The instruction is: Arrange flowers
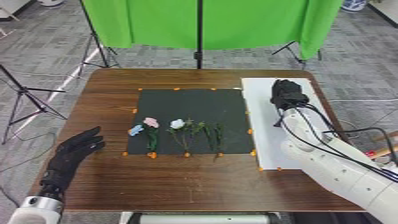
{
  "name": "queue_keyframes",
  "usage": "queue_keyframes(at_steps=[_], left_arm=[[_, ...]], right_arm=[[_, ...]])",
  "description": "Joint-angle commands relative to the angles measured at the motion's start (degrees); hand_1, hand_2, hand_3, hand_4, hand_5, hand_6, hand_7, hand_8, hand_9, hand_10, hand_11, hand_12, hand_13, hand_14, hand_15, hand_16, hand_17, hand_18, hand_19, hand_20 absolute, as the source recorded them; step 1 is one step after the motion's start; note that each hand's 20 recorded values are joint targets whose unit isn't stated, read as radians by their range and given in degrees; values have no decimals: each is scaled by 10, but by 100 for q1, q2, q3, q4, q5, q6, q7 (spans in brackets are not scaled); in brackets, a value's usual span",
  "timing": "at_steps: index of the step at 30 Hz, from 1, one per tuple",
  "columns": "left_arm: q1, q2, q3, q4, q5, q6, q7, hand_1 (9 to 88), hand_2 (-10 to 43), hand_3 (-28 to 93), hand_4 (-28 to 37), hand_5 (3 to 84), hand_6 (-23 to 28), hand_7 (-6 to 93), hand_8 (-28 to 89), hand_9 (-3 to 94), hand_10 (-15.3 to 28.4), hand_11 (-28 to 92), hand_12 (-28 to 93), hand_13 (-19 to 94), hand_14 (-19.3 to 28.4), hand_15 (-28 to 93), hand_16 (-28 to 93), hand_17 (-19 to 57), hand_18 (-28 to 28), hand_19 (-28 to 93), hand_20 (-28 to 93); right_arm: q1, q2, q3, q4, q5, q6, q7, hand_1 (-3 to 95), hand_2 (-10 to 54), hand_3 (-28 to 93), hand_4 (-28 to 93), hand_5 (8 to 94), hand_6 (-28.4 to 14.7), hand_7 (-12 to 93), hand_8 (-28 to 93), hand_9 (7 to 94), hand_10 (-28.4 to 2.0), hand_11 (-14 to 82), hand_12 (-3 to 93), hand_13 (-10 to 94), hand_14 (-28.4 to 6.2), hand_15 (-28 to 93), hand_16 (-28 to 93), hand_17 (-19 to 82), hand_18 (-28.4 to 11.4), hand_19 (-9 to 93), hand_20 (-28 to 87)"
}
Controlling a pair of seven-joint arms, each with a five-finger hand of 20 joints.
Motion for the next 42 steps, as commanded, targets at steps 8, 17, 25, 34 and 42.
queue_keyframes(at_steps=[8, 17, 25, 34, 42], left_arm=[[150, -66, -71, -42, 34, 14, -12, 366, -95, 623, -115, 419, 42, 102, -60, 409, 124, 173, 127, 363, 173, 187, 27, 87, 140, 85, 194], [161, -48, -100, -64, 31, -3, -61, 363, -95, 625, -114, 419, 42, 102, -60, 410, 124, 172, 127, 363, 172, 186, 27, 87, 140, 85, 193], [159, -14, -106, -59, 33, -41, -82, 364, -95, 625, -115, 419, 42, 101, -60, 410, 124, 173, 127, 363, 172, 187, 27, 87, 139, 84, 193], [54, 10, -52, -1, 48, -138, -147, 363, -95, 625, -114, 418, 42, 101, -60, 410, 123, 172, 127, 363, 172, 186, 27, 86, 140, 85, 194], [35, 27, -64, 18, 48, -192, -170, 363, -95, 624, -114, 418, 42, 101, -59, 410, 123, 172, 127, 361, 171, 185, 27, 86, 140, 85, 194]], right_arm=[[64, 559, 257, -1695, 268, 116, -112, 631, -95, 584, -180, 771, -14, 299, 132, 918, -79, 201, 492, 917, -9, 665, 396, 664, -145, 932, 627], [138, 605, 138, -2920, 1546, -698, -445, 631, -95, 583, -172, 772, -15, 300, 134, 916, -81, 204, 490, 911, -8, 663, 406, 662, -144, 932, 629], [441, 127, -493, -3120, 2008, -1158, -560, 631, -95, 576, -161, 772, -18, 300, 133, 914, -82, 206, 489, 909, -9, 662, 408, 660, -144, 932, 627], [728, -454, -985, -2799, 1867, -1294, -667, 627, -95, 578, -159, 766, -16, 308, 129, 904, -83, 214, 501, 893, -15, 672, 409, 644, -148, 932, 631], [625, -616, -1037, -2543, 1855, -1374, -651, 615, -95, 583, -158, 754, -9, 320, 121, 892, -84, 228, 509, 886, -19, 675, 407, 633, -152, 932, 630]])
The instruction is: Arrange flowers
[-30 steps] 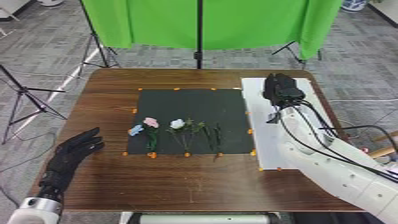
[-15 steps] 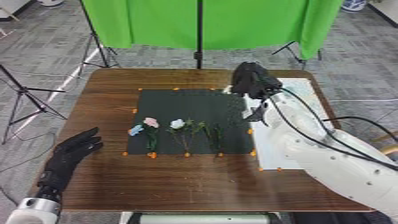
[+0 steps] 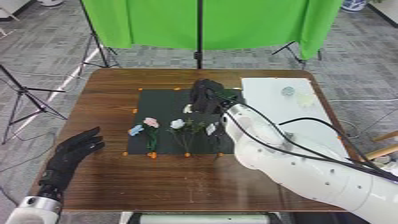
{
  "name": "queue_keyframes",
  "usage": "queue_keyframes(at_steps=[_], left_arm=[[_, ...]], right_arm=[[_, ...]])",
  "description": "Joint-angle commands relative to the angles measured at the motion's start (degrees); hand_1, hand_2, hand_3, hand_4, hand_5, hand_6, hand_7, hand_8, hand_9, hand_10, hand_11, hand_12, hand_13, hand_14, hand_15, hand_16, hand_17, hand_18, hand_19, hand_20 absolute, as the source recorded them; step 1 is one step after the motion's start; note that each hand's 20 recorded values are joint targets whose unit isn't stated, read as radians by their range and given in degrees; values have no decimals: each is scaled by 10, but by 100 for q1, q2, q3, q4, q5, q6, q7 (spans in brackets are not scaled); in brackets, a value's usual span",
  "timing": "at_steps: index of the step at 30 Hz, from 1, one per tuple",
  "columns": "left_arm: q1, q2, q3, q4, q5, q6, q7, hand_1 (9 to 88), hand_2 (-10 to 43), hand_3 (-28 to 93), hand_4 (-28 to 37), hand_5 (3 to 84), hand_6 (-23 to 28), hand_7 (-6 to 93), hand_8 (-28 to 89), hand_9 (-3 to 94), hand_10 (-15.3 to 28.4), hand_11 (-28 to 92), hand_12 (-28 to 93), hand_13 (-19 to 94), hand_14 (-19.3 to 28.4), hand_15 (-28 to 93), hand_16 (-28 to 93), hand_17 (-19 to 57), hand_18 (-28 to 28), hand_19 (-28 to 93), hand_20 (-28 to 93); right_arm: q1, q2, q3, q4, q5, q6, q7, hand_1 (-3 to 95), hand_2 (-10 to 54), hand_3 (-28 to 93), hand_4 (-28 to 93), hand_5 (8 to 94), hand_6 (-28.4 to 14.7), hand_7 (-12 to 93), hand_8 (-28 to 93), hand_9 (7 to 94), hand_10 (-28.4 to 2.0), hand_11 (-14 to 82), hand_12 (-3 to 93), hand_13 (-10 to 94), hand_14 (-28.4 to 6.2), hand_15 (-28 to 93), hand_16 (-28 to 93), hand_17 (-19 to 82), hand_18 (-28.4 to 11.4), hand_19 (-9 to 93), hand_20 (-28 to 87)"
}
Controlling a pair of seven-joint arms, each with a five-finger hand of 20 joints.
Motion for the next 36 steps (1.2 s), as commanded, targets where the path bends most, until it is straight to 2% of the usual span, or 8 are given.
queue_keyframes(at_steps=[1, 8, 13, 17, 22, 28, 31, 36], left_arm=[[12, 4, 6, 43, 36, -129, -92, 362, -95, 625, -114, 418, 42, 101, -59, 409, 123, 172, 127, 362, 171, 185, 27, 86, 140, 85, 194], [18, -1, -12, 41, 36, -172, -102, 361, -95, 625, -114, 418, 43, 100, -59, 408, 123, 171, 127, 361, 171, 184, 27, 85, 140, 84, 193], [25, -31, -1, 52, 45, -154, -49, 362, -95, 621, -113, 417, 41, 100, -59, 406, 123, 170, 128, 359, 171, 183, 28, 84, 140, 83, 193], [-13, -40, 35, 71, 63, -143, -24, 360, -95, 623, -112, 416, 41, 99, -59, 406, 122, 169, 128, 359, 170, 183, 29, 83, 140, 83, 192], [6, -41, 26, 51, 54, -134, -35, 360, -95, 624, -113, 415, 41, 98, -59, 405, 122, 169, 128, 359, 170, 182, 28, 82, 141, 83, 192], [40, -60, 9, 27, 57, -122, -49, 363, -95, 623, -114, 415, 41, 98, -58, 405, 122, 168, 128, 358, 172, 182, 29, 82, 140, 82, 191], [78, -80, -4, -5, 60, -93, -49, 363, -95, 623, -114, 415, 41, 97, -58, 405, 122, 168, 128, 358, 171, 183, 28, 81, 140, 81, 191], [64, -58, -1, -12, 67, -89, -56, 362, -95, 623, -113, 415, 41, 98, -58, 405, 123, 168, 128, 358, 171, 183, 29, 81, 140, 81, 191]], right_arm=[[-65, -153, -53, 195, -92, -103, -36, 612, -95, 584, -157, 751, -8, 318, 118, 890, -84, 231, 508, 885, -20, 675, 407, 631, -152, 932, 629], [-76, -184, -102, 356, -218, -242, -47, 587, -95, 576, -152, 750, -11, 281, 108, 871, -89, 262, 486, 872, -28, 676, 403, 618, -157, 932, 617], [-44, -154, -122, 351, -190, -368, -99, 560, -95, 568, -149, 736, -12, 260, 101, 857, -91, 270, 479, 867, -30, 677, 403, 611, -158, 932, 616], [-20, -136, -68, 311, -126, -525, -124, 518, -95, 566, -142, 723, -11, 234, 101, 830, -96, 325, 423, 861, -31, 678, 403, 607, -161, 932, 614], [-51, -88, 0, 215, -127, -612, -170, 434, -95, 645, -167, 703, -4, 218, 34, 805, -107, 392, 324, 856, -33, 674, 403, 604, -160, 932, 605], [-84, -68, 138, 194, -127, -769, -183, 404, -95, 667, -168, 699, -1, 217, -69, 797, -109, 397, 312, 855, -35, 670, 404, 601, -163, 932, 602], [-8, 16, 344, 154, -85, -695, -239, 401, -95, 667, -167, 699, -2, 215, -85, 795, -110, 394, 311, 852, -37, 669, 405, 598, -164, 932, 600], [60, 607, 1007, -42, -192, -20, -176, 378, -95, 668, -159, 696, -2, 217, -89, 789, -118, 376, 305, 841, -46, 664, 403, 578, -171, 932, 591]])
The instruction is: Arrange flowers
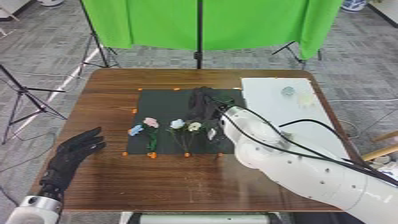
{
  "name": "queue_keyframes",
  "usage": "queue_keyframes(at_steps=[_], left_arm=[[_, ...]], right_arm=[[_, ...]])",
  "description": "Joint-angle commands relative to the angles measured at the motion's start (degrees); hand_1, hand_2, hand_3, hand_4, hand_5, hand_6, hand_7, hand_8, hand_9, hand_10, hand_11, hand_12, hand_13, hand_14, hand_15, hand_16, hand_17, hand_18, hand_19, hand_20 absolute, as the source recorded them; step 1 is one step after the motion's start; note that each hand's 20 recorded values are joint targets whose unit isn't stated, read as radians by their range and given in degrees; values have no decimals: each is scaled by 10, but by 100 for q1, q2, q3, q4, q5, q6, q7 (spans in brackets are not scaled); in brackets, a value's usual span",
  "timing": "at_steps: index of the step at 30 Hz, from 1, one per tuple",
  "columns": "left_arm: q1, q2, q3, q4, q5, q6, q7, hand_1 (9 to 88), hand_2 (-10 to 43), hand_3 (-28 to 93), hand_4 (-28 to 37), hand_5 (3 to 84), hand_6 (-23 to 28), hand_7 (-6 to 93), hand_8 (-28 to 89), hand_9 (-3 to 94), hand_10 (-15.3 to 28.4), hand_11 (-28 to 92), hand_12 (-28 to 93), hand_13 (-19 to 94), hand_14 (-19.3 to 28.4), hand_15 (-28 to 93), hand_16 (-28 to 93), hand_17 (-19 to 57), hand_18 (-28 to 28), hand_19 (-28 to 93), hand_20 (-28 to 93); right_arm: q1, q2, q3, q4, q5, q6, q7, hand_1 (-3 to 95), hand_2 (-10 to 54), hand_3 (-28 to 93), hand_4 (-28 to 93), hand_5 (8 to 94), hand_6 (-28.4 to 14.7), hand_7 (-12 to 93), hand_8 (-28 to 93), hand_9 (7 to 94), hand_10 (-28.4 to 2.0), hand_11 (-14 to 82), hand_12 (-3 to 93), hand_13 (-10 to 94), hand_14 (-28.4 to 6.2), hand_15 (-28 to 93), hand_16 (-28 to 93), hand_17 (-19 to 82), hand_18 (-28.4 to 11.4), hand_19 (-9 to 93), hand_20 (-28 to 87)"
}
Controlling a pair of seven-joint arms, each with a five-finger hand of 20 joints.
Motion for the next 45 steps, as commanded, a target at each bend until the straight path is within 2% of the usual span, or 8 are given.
queue_keyframes(at_steps=[1, 3, 10, 14, 18, 35, 42, 45], left_arm=[[89, -61, -8, -35, 47, -11, -37, 362, -95, 622, -114, 415, 41, 99, -58, 405, 123, 168, 129, 358, 171, 182, 28, 81, 140, 81, 191], [137, -72, -36, -52, 45, 8, -38, 361, -95, 624, -113, 415, 41, 98, -58, 405, 122, 168, 129, 358, 171, 183, 29, 81, 140, 81, 191], [211, -85, -88, -97, 44, 63, -14, 361, -95, 624, -113, 415, 41, 98, -58, 406, 122, 169, 128, 358, 171, 183, 29, 80, 141, 81, 191], [211, -81, -82, -98, 56, 49, -23, 362, -95, 624, -114, 415, 41, 98, -58, 406, 122, 170, 128, 358, 171, 183, 29, 80, 141, 81, 191], [215, -99, -63, -97, 57, 44, -21, 363, -95, 623, -116, 415, 41, 98, -58, 406, 122, 170, 128, 358, 171, 183, 28, 80, 140, 81, 191], [114, -68, -17, -50, 78, -33, -74, 363, -95, 622, -114, 416, 41, 99, -58, 406, 122, 170, 128, 358, 172, 184, 29, 80, 141, 81, 191], [153, -91, -36, -63, 74, 14, -41, 363, -95, 621, -113, 416, 41, 100, -58, 406, 122, 170, 128, 358, 171, 183, 28, 80, 140, 82, 190], [132, -89, -23, -57, 84, 6, -44, 365, -95, 620, -114, 415, 41, 99, -58, 406, 122, 170, 128, 358, 171, 183, 28, 79, 141, 82, 190]], right_arm=[[159, 846, 983, -290, -160, 715, 65, 373, -95, 668, -156, 695, -2, 217, -89, 783, -121, 362, 300, 836, -49, 661, 403, 573, -173, 932, 588], [197, 1157, 1202, -244, -124, 686, 179, 356, -95, 665, -148, 689, -4, 214, -88, 767, -129, 331, 289, 820, -59, 658, 401, 560, -177, 932, 583], [196, 1937, 1617, 162, -718, -1086, 1048, 243, -95, 608, -101, 526, -29, 82, -56, 609, -194, 93, 212, 775, -96, 570, 364, 492, -203, 921, 506], [34, 1938, 1884, 591, -464, -2231, 1438, 203, -95, 587, -100, 446, -39, 39, -43, 509, -224, 61, 180, 751, -118, 543, 354, 476, -213, 904, 490], [-94, 1809, 1886, 1049, -554, -2369, 1521, 188, -95, 571, -102, 410, -45, 20, -39, 462, -239, 53, 170, 718, -140, 538, 350, 450, -232, 887, 490], [-676, 1471, 1470, 1784, -794, -900, 1325, 284, -95, 636, -132, 436, -13, 76, -59, 596, -197, 83, 189, 803, -76, 605, 349, 524, -194, 929, 483], [-665, 1552, 1217, 1836, -568, 436, 1262, 464, -95, 678, -186, 601, 12, 158, -102, 717, -146, 157, 185, 868, -27, 602, 352, 591, -153, 932, 511], [-736, 1641, 1492, 1622, -637, 964, 1317, 558, -95, 603, -179, 679, 7, 181, 6, 804, -120, 102, 288, 894, -15, 592, 367, 619, -137, 932, 512]])
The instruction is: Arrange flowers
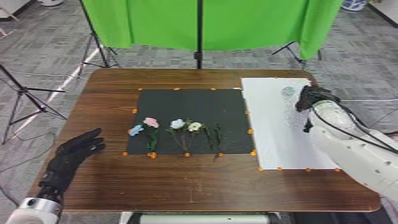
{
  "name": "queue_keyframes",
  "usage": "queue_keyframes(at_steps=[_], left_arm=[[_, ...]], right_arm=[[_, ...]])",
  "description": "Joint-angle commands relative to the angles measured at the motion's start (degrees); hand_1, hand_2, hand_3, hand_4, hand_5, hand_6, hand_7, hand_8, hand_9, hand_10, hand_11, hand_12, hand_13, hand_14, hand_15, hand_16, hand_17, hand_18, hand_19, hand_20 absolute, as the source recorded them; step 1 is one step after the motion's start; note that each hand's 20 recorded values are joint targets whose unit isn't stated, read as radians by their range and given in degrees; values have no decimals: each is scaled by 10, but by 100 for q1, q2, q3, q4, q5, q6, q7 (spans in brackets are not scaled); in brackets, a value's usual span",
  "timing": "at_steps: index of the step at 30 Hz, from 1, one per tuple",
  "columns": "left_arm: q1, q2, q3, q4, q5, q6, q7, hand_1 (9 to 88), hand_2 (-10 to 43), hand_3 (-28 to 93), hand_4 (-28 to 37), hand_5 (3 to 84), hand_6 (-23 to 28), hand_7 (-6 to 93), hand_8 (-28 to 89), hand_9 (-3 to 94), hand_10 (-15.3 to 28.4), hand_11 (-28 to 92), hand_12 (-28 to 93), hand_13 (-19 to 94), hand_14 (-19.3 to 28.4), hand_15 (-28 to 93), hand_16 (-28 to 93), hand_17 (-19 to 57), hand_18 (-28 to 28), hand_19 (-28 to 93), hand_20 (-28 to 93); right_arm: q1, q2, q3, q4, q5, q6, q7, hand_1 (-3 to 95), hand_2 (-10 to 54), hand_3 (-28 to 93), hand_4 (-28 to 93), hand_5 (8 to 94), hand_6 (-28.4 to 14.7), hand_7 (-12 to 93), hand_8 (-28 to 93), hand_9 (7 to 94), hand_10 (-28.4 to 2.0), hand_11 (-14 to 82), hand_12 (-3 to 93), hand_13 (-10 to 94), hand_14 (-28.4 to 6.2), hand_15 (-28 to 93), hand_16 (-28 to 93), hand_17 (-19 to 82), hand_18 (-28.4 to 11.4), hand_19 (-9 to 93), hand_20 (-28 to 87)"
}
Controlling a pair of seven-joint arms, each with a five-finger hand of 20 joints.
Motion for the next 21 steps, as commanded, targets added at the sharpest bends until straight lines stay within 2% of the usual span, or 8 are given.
queue_keyframes(at_steps=[1, 3, 7, 12, 16, 21], left_arm=[[39, -50, 14, 17, 46, -11, -32, 365, -95, 620, -114, 415, 41, 99, -58, 406, 122, 170, 128, 357, 171, 183, 28, 79, 140, 82, 190], [52, -53, 15, 13, 54, -1, -42, 366, -95, 620, -113, 415, 41, 99, -58, 406, 122, 171, 128, 357, 171, 184, 29, 79, 140, 82, 190], [69, -47, 5, 5, 55, -9, -53, 366, -95, 619, -112, 416, 41, 99, -59, 406, 122, 170, 128, 357, 171, 184, 29, 79, 141, 82, 190], [43, -50, 32, 11, 58, -18, -50, 365, -95, 620, -111, 415, 41, 99, -58, 405, 122, 170, 128, 356, 172, 184, 29, 78, 141, 82, 190], [19, -53, 46, 25, 62, -38, -59, 365, -95, 621, -112, 416, 41, 99, -58, 405, 121, 169, 128, 356, 173, 185, 29, 78, 141, 82, 190], [-10, -58, 55, 37, 75, -59, -67, 365, -95, 622, -111, 415, 41, 99, -59, 405, 121, 170, 128, 356, 172, 185, 28, 78, 141, 82, 189]], right_arm=[[-168, 139, 275, -318, 92, 1344, -2, 585, -95, 577, -173, 703, 4, 184, 31, 828, -113, 82, 316, 901, -13, 589, 370, 624, -134, 932, 512], [-209, 193, 537, -631, 160, 1546, -15, 615, -95, 556, -169, 744, 4, 198, 55, 866, -104, 67, 354, 908, -10, 588, 375, 633, -129, 932, 513], [-193, 237, 751, -1353, 561, 1910, -268, 621, -95, 553, -165, 755, 7, 205, 65, 883, -98, 77, 368, 912, -10, 590, 377, 638, -128, 932, 516], [-6, 25, 329, -1946, 786, 2069, -748, 621, -95, 553, -156, 773, 7, 207, 72, 901, -94, 85, 388, 914, -13, 594, 382, 641, -131, 932, 524], [52, -376, -16, -2111, 869, 1870, -951, 617, -95, 555, -154, 780, 6, 205, 74, 905, -90, 83, 394, 914, -13, 595, 382, 641, -131, 932, 527], [182, -852, -493, -1981, 857, 1640, -1047, 610, -95, 552, -151, 780, 5, 202, 76, 904, -90, 78, 393, 914, -13, 595, 384, 642, -132, 932, 530]])
